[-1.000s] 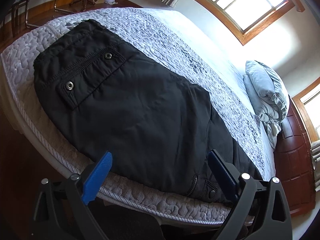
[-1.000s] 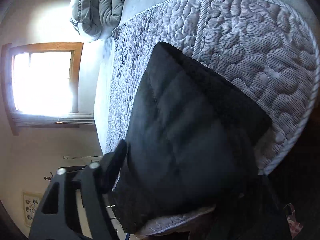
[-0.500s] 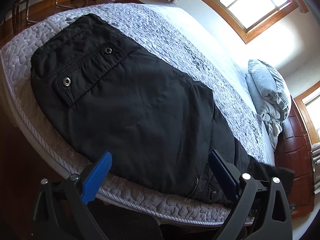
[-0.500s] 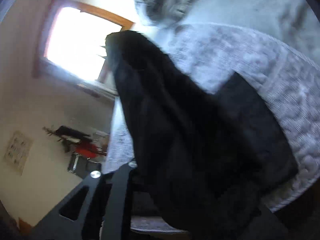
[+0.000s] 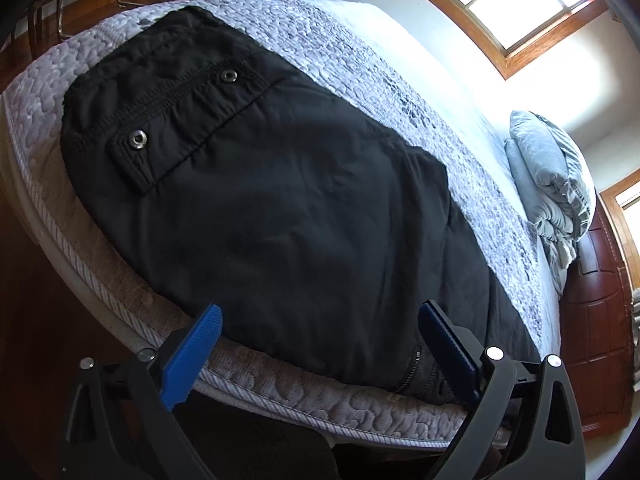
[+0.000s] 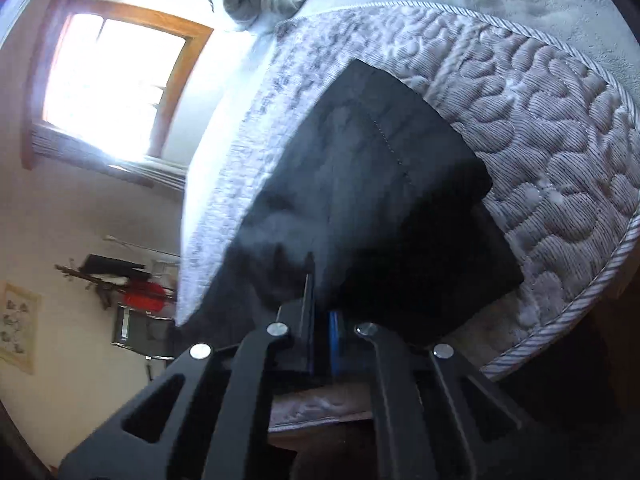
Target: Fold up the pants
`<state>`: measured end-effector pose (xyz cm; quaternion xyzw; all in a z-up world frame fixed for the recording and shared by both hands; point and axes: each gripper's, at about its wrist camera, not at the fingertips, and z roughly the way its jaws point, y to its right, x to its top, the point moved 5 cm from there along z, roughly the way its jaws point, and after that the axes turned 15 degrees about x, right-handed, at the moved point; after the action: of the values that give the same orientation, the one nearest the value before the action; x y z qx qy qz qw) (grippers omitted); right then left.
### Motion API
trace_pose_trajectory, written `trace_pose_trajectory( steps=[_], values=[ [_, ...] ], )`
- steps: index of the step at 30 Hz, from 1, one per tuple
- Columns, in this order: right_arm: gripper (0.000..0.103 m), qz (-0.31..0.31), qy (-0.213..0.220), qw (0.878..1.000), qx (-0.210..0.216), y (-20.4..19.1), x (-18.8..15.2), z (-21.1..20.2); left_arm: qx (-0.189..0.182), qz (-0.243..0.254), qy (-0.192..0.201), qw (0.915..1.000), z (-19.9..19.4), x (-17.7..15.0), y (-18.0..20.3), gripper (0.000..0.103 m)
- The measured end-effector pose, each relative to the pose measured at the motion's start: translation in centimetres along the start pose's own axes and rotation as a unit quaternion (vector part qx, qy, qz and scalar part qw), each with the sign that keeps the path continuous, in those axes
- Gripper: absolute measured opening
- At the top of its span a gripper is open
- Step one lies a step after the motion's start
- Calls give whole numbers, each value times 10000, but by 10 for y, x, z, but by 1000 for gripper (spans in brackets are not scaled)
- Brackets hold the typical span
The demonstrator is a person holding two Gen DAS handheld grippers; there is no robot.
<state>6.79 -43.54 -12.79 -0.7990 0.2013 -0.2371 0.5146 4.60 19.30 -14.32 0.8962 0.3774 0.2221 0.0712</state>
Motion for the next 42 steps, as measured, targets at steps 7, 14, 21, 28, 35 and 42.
trace_pose_trajectory(
  steps=[7, 14, 21, 28, 35, 42],
  values=[
    [6, 271, -351, 9967, -682, 29, -10, -6, 26, -53, -86, 9999, 9, 4, -10, 99],
    [56, 65, -212, 9979, -607, 11, -15, -34, -271, -166, 103, 9994, -26, 3, -26, 99],
    [58, 149, -337, 9987, -344, -2, -30, -39, -674, -974, -287, 9925, -18, -6, -66, 99],
    [59, 179, -499, 9975, -457, 2, -39, -29, -1073, -1371, -442, 9837, 14, 1, -69, 99],
    [62, 140, -621, 9969, -462, -9, -46, -16, -1148, -1581, -431, 9798, 32, 15, -70, 99],
    [62, 129, -728, 9961, -491, -10, -48, -4, -1426, -1706, -118, 9749, 24, 29, -62, 99]
  ],
)
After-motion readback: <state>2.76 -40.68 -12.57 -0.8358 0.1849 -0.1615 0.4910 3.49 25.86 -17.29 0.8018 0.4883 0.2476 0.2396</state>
